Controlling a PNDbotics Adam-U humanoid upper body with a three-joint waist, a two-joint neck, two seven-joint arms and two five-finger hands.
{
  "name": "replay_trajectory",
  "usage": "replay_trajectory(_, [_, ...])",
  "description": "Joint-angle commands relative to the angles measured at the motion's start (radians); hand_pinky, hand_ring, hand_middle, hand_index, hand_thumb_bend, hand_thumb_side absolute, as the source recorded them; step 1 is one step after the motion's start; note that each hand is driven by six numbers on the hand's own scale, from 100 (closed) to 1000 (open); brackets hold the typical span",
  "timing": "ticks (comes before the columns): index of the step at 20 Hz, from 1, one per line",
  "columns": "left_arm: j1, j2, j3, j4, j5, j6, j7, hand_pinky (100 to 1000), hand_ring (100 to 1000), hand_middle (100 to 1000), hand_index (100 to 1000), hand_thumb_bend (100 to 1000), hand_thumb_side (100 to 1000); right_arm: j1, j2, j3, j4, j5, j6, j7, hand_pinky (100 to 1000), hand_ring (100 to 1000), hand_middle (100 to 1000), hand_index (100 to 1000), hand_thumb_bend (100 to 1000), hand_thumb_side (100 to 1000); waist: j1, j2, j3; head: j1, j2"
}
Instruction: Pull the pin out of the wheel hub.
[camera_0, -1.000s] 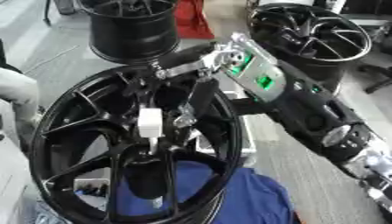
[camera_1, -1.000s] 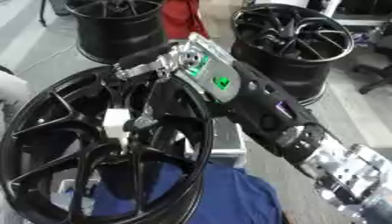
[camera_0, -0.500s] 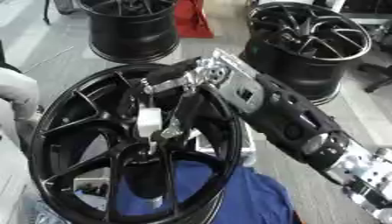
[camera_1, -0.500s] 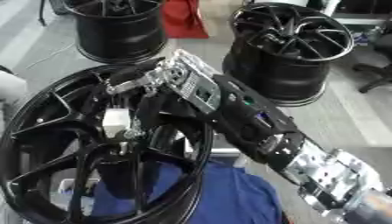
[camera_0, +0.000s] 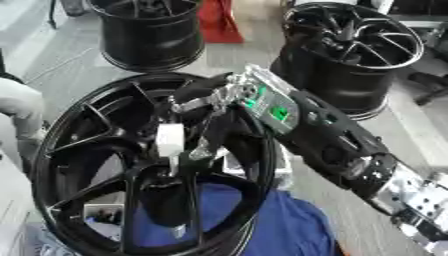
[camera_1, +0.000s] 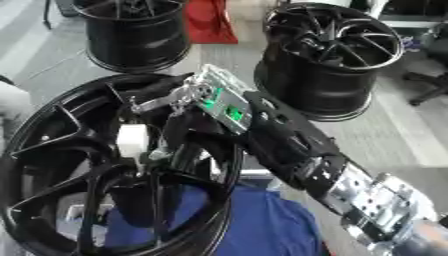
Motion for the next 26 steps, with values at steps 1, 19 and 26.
replay_trajectory(1, [-0.013,0.018,0.002,-0.015,-0.001,-0.001,-0.003,588,638,681,825,371,532,-0.015,-0.006,-0.017,0.001,0.007,-0.128,0.122,690,877,782,873,282,328,0.007,-0.009,-0.002,-0.001,0.002])
replay_trajectory(19, [-0.012,0.019,0.0,-0.013,0.0,-0.001,-0.007,589,638,684,825,366,534,-0.073,-0.016,-0.051,-0.07,-0.051,-0.097,0.122,300,585,433,555,148,243,0.002,-0.015,0.002,-0.008,-0.002])
replay_trajectory(26, [-0.012,0.022,0.0,-0.011,0.0,-0.001,-0.007,589,638,684,825,363,536,-0.085,-0.036,-0.039,-0.086,-0.062,-0.086,0.122,644,857,740,870,295,311,-0.004,-0.019,0.001,-0.007,-0.003])
